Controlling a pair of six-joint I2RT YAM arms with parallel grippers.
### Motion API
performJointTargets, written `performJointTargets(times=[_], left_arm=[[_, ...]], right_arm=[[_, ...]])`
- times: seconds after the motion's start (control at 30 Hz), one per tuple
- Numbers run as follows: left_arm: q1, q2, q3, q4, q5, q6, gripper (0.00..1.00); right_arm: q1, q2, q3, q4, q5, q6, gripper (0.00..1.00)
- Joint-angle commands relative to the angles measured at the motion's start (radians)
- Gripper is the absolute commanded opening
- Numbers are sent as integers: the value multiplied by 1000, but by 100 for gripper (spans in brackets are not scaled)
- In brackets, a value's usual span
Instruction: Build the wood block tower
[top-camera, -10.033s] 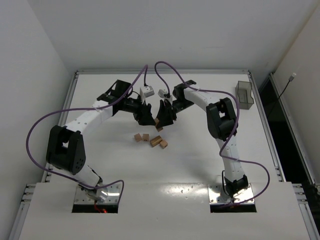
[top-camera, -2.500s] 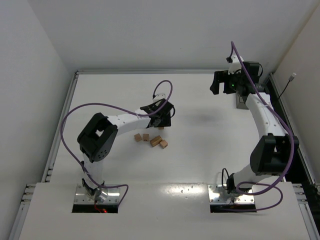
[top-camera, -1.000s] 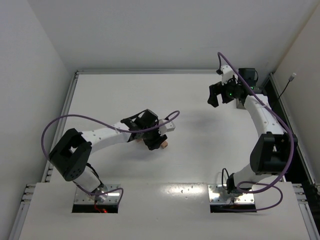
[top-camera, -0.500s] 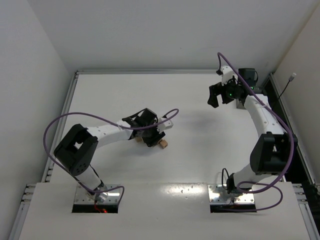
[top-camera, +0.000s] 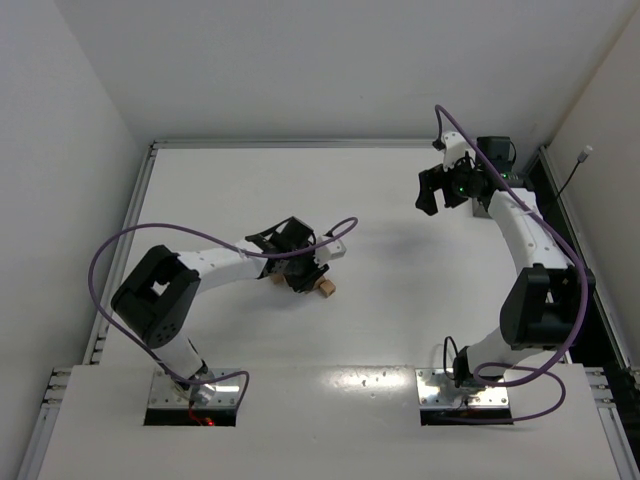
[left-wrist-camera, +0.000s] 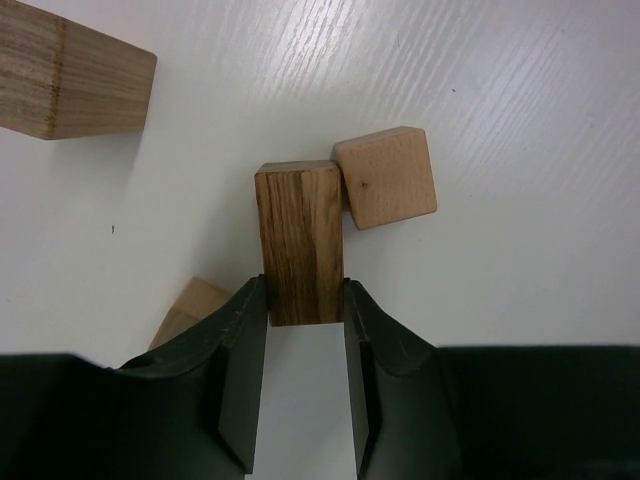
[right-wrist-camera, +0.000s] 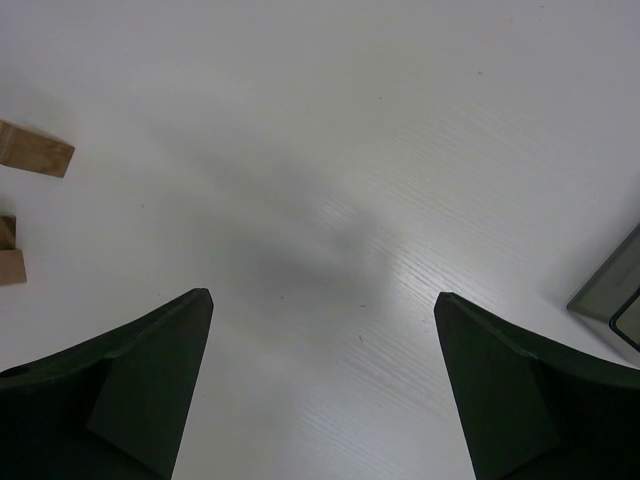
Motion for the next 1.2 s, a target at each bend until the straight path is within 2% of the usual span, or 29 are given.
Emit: performJointTargets(times=[0.0, 0.17, 0.27, 0.4, 0.53, 0.63, 0.73, 0.77, 0.83, 0.87, 0.9, 0.97, 1.03, 1.17], left_arm=[[9, 18, -4, 9, 26, 3, 19], [0, 28, -26, 27, 35, 3, 19], [0, 40, -26, 40, 35, 3, 11], [9, -104, -86, 95, 78, -23, 0], [56, -138, -86, 106, 131, -133, 0], [92, -164, -77, 119, 203, -208, 0], [119, -187, -41, 142, 289, -260, 0], [133, -187, -32, 152, 368, -276, 0], [147, -187, -12, 210, 464, -346, 0], [159, -187, -12, 243, 580, -374, 0], [159, -187, -12, 311, 636, -406, 0], [159, -176, 18, 369, 760, -498, 0], [159, -176, 44, 426, 824, -552, 0], [159, -190, 68, 439, 884, -506, 0]], right_arm=[[7, -13, 28, 19, -16, -7, 90], [7, -13, 28, 10, -16, -7, 90], [7, -13, 28, 10, -16, -7, 87], [7, -22, 28, 21, -44, -7, 85], [7, -22, 19, 21, -119, -20, 84], [7, -11, 33, -22, -235, -82, 80], [7, -1, 43, -94, -421, -203, 76], [7, -1, 43, -114, -531, -237, 73], [7, 10, 66, -197, -629, -337, 69], [7, 43, 80, -234, -710, -369, 66], [7, 59, 111, -295, -746, -392, 64], [7, 87, 145, -324, -838, -408, 62], [7, 107, 163, -350, -896, -397, 61], [7, 133, 182, -390, -993, -385, 59]])
